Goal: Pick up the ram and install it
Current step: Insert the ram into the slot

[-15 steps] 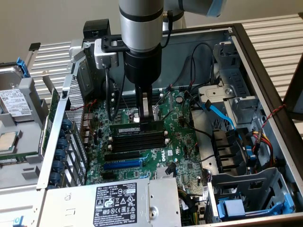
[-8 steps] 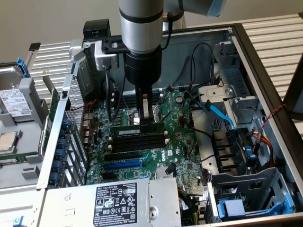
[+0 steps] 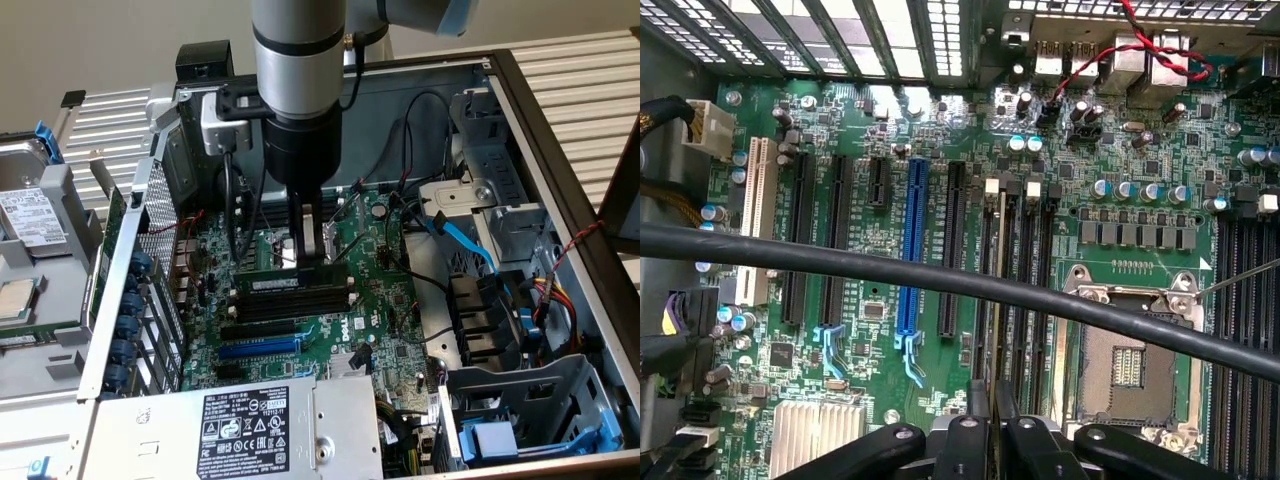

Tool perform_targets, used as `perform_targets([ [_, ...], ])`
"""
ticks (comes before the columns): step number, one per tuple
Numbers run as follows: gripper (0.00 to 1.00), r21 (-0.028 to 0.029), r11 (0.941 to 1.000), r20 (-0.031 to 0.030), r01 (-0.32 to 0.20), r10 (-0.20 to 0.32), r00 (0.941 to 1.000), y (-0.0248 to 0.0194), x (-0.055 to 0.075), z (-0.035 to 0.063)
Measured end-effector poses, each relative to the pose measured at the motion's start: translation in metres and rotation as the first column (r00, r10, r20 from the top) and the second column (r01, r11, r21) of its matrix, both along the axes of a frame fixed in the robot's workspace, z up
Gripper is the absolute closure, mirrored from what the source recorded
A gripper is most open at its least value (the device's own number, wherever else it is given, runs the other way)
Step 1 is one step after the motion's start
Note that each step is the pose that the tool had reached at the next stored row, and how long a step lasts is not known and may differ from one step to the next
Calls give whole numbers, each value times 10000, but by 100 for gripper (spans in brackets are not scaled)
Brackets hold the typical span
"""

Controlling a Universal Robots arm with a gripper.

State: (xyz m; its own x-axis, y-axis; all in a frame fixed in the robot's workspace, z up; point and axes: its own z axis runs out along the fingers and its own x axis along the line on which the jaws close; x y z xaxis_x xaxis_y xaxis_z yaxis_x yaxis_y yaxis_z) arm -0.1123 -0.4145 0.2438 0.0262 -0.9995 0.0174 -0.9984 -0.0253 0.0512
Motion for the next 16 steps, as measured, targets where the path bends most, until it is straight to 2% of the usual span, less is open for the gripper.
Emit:
perform_targets([
  [6,87,-82,10000,-1,-17,17,10000,0,0,-23],
  [16,87,-80,10000,3,-56,56,10000,1,0,-39],
])
